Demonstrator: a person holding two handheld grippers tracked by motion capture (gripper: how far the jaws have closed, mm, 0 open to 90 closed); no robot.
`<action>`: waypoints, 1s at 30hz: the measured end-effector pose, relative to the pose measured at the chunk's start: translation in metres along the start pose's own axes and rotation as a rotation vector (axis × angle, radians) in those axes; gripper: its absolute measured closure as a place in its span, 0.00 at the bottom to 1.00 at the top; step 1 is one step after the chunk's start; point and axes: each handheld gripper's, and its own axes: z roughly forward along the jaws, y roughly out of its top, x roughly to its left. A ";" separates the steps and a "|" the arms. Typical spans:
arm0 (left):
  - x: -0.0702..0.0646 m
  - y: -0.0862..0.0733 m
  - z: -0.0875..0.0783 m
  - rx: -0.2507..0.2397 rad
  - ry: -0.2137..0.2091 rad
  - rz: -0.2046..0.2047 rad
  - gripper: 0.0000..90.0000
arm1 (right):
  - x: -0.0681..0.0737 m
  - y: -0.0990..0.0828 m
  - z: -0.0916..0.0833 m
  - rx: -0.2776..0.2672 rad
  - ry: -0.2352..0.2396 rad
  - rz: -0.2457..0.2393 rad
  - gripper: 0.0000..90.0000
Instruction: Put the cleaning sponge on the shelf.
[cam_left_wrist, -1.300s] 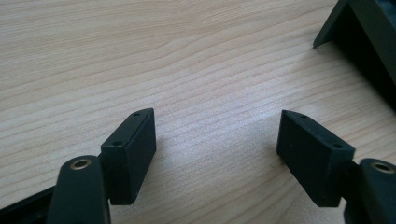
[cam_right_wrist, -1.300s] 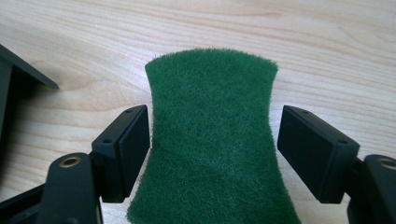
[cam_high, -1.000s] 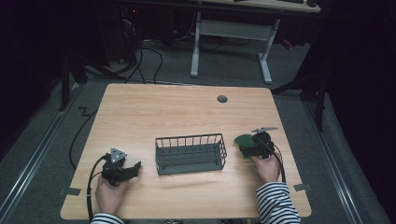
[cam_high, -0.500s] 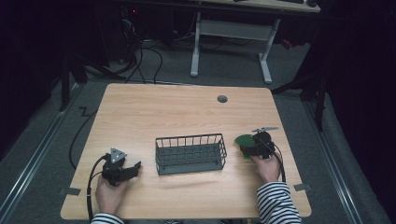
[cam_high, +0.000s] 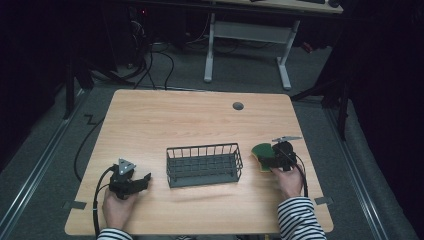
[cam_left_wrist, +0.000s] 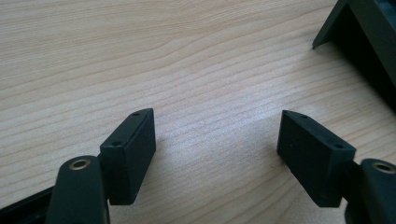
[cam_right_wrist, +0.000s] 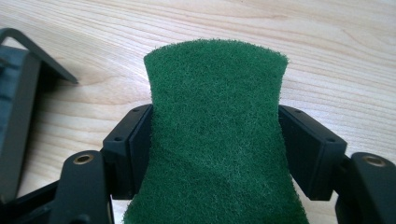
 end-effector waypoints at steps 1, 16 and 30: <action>0.000 0.000 0.000 -0.001 0.000 -0.001 0.32 | 0.001 0.000 -0.002 -0.002 0.000 -0.004 0.34; 0.000 0.000 0.000 0.001 0.001 0.001 0.32 | 0.005 -0.001 -0.024 -0.045 0.031 -0.029 0.34; -0.001 0.000 0.000 0.000 0.003 0.001 0.32 | 0.013 0.006 -0.044 -0.082 0.060 -0.054 0.35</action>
